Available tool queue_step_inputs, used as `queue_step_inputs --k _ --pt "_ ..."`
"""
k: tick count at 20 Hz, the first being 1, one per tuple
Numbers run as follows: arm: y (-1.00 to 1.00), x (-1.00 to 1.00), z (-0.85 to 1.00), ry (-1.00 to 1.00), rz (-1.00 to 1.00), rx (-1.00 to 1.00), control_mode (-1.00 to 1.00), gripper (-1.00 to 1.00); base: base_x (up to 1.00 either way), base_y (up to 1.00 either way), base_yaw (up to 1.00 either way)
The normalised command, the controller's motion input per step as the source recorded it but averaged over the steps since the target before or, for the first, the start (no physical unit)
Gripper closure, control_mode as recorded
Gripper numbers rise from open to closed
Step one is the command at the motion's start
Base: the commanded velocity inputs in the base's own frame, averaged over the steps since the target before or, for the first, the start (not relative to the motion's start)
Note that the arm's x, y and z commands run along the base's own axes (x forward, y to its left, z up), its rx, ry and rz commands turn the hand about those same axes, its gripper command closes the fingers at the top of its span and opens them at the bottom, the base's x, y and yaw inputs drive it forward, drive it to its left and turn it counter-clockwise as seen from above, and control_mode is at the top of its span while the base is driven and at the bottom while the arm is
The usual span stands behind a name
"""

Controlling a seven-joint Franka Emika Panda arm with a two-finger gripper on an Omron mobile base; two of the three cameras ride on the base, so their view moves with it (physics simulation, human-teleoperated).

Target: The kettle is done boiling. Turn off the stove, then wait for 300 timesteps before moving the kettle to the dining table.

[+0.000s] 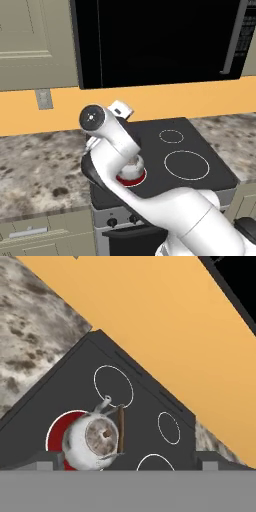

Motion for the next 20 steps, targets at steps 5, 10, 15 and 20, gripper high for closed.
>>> queue_step_inputs --k 5,10,15,20 --pt "0.26 -0.18 -0.02 -0.04 0.07 -0.11 -1.00 -1.00 0.00 0.00 0.00" --pt "0.24 -0.16 -0.18 0.00 0.07 -0.12 -1.00 -1.00 0.00 0.00 0.00" --pt "0.21 -0.16 -0.27 0.00 0.07 -0.13 -1.00 -1.00 0.00 0.00 0.00" --pt "0.16 -0.20 -0.31 0.00 0.07 -0.13 -1.00 -1.00 0.00 0.00 0.00"
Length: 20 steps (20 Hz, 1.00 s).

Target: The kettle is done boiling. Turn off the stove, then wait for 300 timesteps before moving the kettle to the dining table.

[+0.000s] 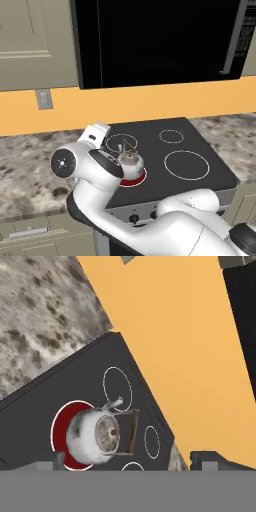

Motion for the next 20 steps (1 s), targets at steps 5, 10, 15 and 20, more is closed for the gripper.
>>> queue_step_inputs --k 5,10,15,20 --pt "0.09 -0.20 -0.31 0.00 0.07 -0.13 -1.00 -1.00 0.00 0.00 0.00" --pt "0.01 -0.24 -0.33 -0.03 0.06 -0.13 -1.00 -1.00 0.00 0.00 0.00" --pt "0.00 -0.27 -0.27 -0.08 0.02 -0.13 -1.00 -1.00 0.00 0.00 0.00" --pt "0.00 -0.13 -0.35 -0.03 0.00 -0.12 -1.00 -1.00 0.00 0.00 0.00"
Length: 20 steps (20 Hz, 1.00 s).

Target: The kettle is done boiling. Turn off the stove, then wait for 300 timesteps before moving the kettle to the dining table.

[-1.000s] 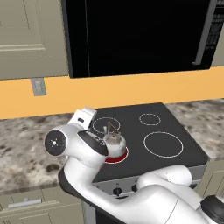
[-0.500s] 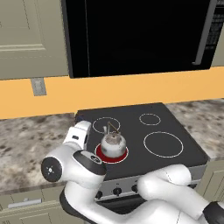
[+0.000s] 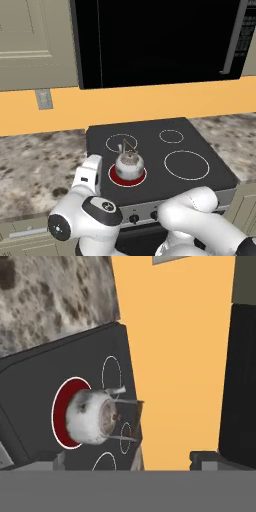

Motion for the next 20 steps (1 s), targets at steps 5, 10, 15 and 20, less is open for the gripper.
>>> queue_step_inputs --k 5,10,15,20 --pt "0.00 -0.16 -0.38 -0.01 0.00 -0.10 -1.00 -1.00 0.00 0.00 0.00" --pt "0.00 -0.09 -0.45 0.00 0.00 -0.16 -1.00 -1.00 0.00 0.00 0.00" --pt "0.00 -0.07 -0.40 0.00 0.00 -0.15 -1.00 -1.00 0.00 0.00 0.00" --pt "0.00 -0.12 -0.35 0.00 0.00 -0.16 -1.00 -1.00 0.00 0.00 0.00"
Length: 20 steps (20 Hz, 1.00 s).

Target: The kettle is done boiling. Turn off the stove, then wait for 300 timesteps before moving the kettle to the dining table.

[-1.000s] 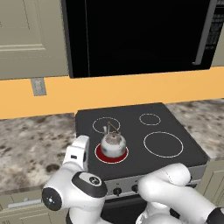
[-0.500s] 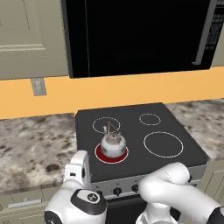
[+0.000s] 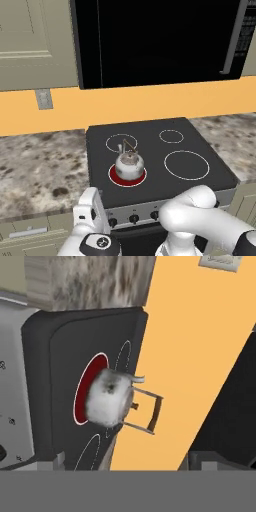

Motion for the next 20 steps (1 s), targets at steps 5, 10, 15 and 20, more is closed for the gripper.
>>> queue_step_inputs --k 5,10,15,20 --pt "0.00 -0.13 -0.33 0.00 0.00 -0.17 -1.00 -1.00 0.00 0.00 0.00" --pt "0.00 -0.12 -0.30 0.00 0.00 -0.15 -1.00 -1.00 0.00 0.00 0.00" --pt "0.00 -0.08 -0.33 0.00 0.00 -0.14 -1.00 -1.00 0.00 0.00 0.00" --pt "0.00 -0.01 -0.36 0.00 0.00 -0.14 -1.00 -1.00 0.00 0.00 0.00"
